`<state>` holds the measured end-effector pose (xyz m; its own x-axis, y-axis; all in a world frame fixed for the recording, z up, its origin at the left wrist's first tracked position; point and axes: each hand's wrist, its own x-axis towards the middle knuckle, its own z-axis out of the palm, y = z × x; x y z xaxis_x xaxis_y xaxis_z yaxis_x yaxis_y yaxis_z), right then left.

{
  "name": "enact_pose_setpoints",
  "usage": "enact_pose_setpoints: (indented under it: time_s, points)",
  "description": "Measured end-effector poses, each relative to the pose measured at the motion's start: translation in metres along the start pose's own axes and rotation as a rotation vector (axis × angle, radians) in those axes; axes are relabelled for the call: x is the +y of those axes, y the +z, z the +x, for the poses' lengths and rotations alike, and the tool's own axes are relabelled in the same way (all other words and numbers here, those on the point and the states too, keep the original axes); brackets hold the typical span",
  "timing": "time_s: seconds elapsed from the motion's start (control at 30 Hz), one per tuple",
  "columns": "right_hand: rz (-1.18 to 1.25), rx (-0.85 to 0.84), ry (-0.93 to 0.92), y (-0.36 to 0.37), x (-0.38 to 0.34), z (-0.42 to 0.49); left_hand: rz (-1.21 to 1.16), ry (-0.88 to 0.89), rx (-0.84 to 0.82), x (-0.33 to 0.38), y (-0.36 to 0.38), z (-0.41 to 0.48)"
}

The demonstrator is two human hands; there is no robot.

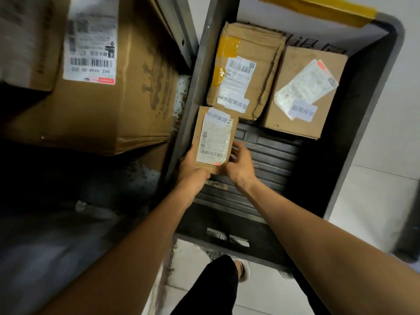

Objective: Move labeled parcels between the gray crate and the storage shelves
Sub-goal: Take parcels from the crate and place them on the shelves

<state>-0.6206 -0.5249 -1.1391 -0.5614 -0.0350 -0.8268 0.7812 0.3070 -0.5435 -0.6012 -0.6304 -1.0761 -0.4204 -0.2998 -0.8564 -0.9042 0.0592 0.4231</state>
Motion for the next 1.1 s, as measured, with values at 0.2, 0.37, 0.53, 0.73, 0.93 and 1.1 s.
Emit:
enact_pose_setpoints:
  time_s: [0.2, 0.37, 0.53, 0.73, 0.93, 1.1]
  points:
    - [-0.245, -0.238, -0.006, -0.034, -0.037, -0.031, 0.136, -0.075, -0.073, 0.018, -0.005, -0.030]
    - [-0.612, -0.270, -0.101, -0.077, -0.104, -0.079, 0.407, 0.006, -0.033, 0.061, -0.012, -0.076]
    - [-1.042, -0.359, -0.264, -0.124, -0.193, -0.155, 0.626, 0.114, -0.082, 0.138, -0.029, -0.146]
    - [-1.342, -0.344, -0.356, -0.184, -0.314, -0.273, 0.764, 0.317, -0.030, 0.255, -0.059, -0.266]
    - [-1.524, -0.175, -0.526, -0.253, -0.432, -0.404, 0.869, 0.504, -0.007, 0.373, -0.090, -0.410]
    - [-1.561, -0.083, -0.627, -0.297, -0.515, -0.498, 0.902, 0.626, 0.077, 0.448, -0.115, -0.522]
